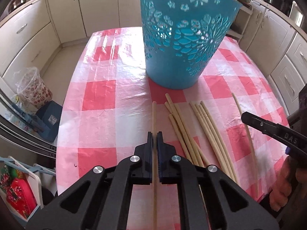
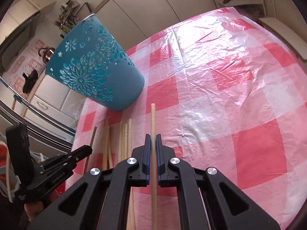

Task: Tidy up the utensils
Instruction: 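Grasp a chopstick with the left tool and drop it into the blue basket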

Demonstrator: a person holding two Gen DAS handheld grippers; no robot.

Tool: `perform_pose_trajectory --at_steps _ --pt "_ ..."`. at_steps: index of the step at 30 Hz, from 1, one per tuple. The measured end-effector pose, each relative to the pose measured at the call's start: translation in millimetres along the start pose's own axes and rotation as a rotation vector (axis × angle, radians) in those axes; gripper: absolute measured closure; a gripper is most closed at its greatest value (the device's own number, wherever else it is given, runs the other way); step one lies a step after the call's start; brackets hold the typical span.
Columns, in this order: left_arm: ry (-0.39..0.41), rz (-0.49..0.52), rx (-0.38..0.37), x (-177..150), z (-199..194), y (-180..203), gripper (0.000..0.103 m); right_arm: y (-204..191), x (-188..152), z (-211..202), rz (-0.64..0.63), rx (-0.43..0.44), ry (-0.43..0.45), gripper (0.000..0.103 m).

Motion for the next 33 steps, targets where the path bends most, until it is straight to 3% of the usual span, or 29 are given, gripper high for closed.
perform_pose_trajectory --at_steps 4,14,17,23,29,33 --pt "0.083 -0.029 -0.061 12 -41 -9 0.099 2 -1 -1 0.023 0.017 -0.001 0.097" --pt "0.268 -0.079 -0.179 54 -127 -13 0.099 3 -2 -1 0.008 -0.033 -0.002 0.097" --pt "0.342 -0.083 -0.196 78 -146 -8 0.099 1 -2 0 0.001 -0.035 -0.004 0.097" --pt "0.538 -0.097 -0.235 156 -188 11 0.099 0 -2 3 -0.001 -0.045 -0.008 0.097" --pt "0.671 -0.124 -0.213 229 -174 38 0.099 -1 -4 8 -0.02 -0.063 -0.02 0.097" --pt "0.732 -0.149 -0.151 255 -144 46 0.099 1 -5 10 -0.026 -0.068 -0.023 0.096"
Point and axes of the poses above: each gripper's, at about its wrist camera, not at the fingertips, and z roughly the way its jaws point, y to its right, x to its top, the point moved 8 cm from there along z, roughly the way its jaws point, and after that the axes turned 7 degrees about -z, right-handed, at the moved point
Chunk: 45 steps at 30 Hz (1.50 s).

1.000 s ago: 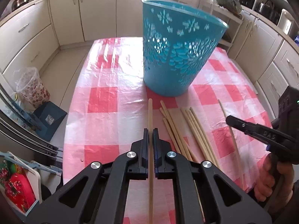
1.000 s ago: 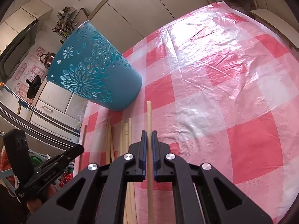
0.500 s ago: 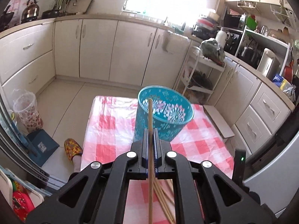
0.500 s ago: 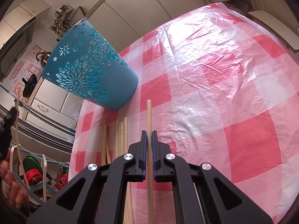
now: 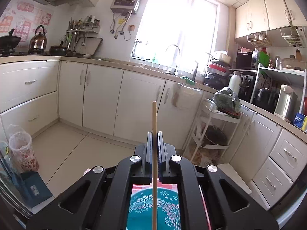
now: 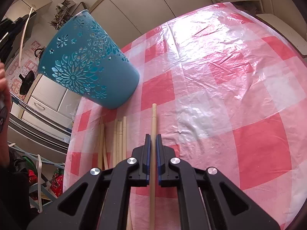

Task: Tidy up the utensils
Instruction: 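Grasp a chopstick with the left tool and drop it into the blue basket, then lift the held chopstick with the right tool and drop it into the basket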

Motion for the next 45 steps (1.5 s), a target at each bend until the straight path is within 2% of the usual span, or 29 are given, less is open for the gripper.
perform_pose_trajectory --at_steps 4,10,12,13,14,16,21,23,25,28,33,36,37,38,41,45 --pt "-0.027 0.015 0.049 -22 34 -4 0.099 1 1 1 -0.008 -0.001 0.005 0.096" --pt "-0.141 0.038 0.094 -68 53 -18 0.097 3 4 1 -0.007 0.004 0.006 0.096" --pt "-0.176 0.037 0.103 -82 53 -24 0.089 4 4 1 -0.009 0.002 0.006 0.096" --pt "-0.184 0.034 0.114 -86 52 -27 0.075 4 4 0 -0.012 -0.001 0.006 0.096" --pt "-0.184 0.036 0.126 -90 47 -31 0.055 4 4 0 -0.016 -0.007 0.007 0.096" --pt "-0.163 0.037 0.156 -91 35 -39 0.039 4 5 -1 -0.032 -0.03 0.012 0.096" --pt "-0.139 0.049 0.184 -95 -4 -57 0.019 3 6 -3 -0.07 -0.075 0.016 0.094" --pt "-0.127 0.046 0.197 -100 -25 -69 0.012 1 6 -5 -0.091 -0.088 0.022 0.084" --pt "-0.122 0.041 0.213 -107 -44 -83 0.008 -1 5 -6 -0.122 -0.118 0.027 0.08" --pt "-0.148 0.031 0.243 -127 -61 -108 0.008 -6 4 -4 -0.18 -0.173 0.028 0.08" --pt "-0.255 -0.043 0.276 -165 -66 -149 0.008 -19 -2 0 -0.308 -0.286 0.022 0.08" --pt "-0.283 -0.032 0.299 -184 -64 -164 0.008 -29 -9 5 -0.446 -0.387 0.012 0.082" --pt "-0.306 -0.027 0.304 -192 -59 -167 0.008 -34 -11 7 -0.48 -0.385 0.006 0.093" --pt "-0.33 -0.026 0.31 -200 -56 -172 0.008 -36 -12 8 -0.485 -0.38 0.0 0.096" --pt "-0.383 -0.048 0.322 -220 -47 -183 0.008 -35 -7 -1 -0.405 -0.309 0.011 0.097" --pt "-0.415 -0.095 0.322 -236 -46 -193 0.008 -47 26 -46 -0.275 -0.141 0.159 0.097"
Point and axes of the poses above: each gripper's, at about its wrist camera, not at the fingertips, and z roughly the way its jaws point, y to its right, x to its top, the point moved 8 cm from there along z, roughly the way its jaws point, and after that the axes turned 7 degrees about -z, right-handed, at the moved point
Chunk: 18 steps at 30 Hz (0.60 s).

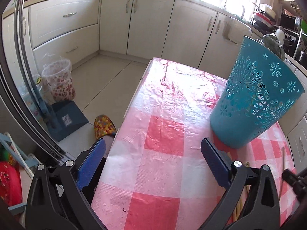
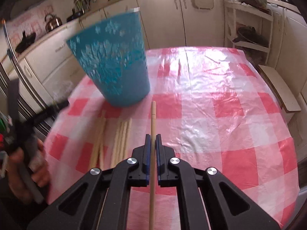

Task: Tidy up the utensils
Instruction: 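Lift the held chopstick with the right tool and drop it into the basket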

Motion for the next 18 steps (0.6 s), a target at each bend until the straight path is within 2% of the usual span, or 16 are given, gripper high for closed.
perform_pose_trajectory --at_steps 2,4,7,9,13,18 --pt "0.024 -0.007 -0.013 4 -2 1 0.008 -4 31 -24 0.058 0.073 0.102 0.097" --pt "0.011 -0.006 -0.014 1 1 1 0.008 -12 67 -46 0.082 0.128 0.206 0.097" --pt "0.019 0.013 -0.013 0 -1 5 0.008 -37 126 -72 0.063 0.175 0.36 0.097" --pt "0.027 0.023 -0.014 1 -3 8 0.008 -51 162 -82 0.042 0.194 0.432 0.097" --pt "0.019 -0.001 -0.024 2 -2 6 0.008 -67 209 -83 0.003 0.194 0.494 0.098" --pt "0.009 -0.062 -0.047 3 1 -4 0.008 -71 220 -55 -0.056 0.086 0.474 0.098"
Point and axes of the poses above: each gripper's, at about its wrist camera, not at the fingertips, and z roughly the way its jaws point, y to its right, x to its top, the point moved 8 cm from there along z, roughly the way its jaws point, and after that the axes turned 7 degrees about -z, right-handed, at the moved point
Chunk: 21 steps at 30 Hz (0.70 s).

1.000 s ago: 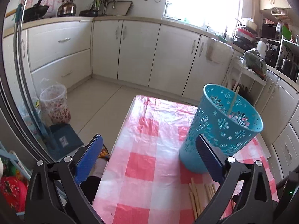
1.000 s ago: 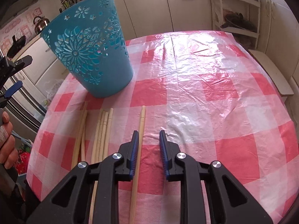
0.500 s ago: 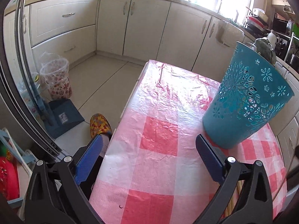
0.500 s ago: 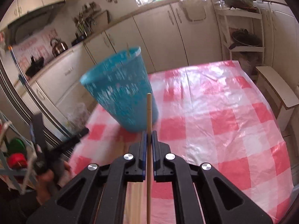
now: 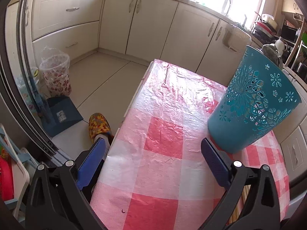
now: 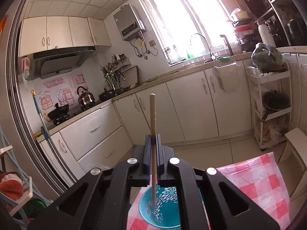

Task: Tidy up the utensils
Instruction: 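Lift the held chopstick with the right tool and drop it into the basket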

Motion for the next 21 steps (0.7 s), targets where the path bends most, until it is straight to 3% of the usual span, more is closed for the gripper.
perform_pose_trajectory --at_steps 9,10,13,16,20,21 --pt "0.014 -0.007 -0.012 2 -2 0 0.008 23 -78 49 0.02 -0.062 -0.248 0.095" --pt "0.014 -0.003 -0.01 2 -2 1 0.008 24 -81 49 0.03 -0.064 -0.256 0.088" --pt "0.012 -0.003 -0.007 1 -2 2 0.008 25 -83 40 0.033 -0.093 -0.256 0.05" --pt "0.013 -0.007 -0.005 1 -2 0 0.008 22 -80 29 0.012 -0.096 -0.259 0.044" --pt "0.014 -0.002 0.007 1 -1 1 0.008 17 -75 -3 -0.04 -0.128 -0.237 0.02" --pt "0.015 -0.001 0.009 1 -1 1 0.008 14 -78 -14 -0.063 -0.14 -0.234 0.019"
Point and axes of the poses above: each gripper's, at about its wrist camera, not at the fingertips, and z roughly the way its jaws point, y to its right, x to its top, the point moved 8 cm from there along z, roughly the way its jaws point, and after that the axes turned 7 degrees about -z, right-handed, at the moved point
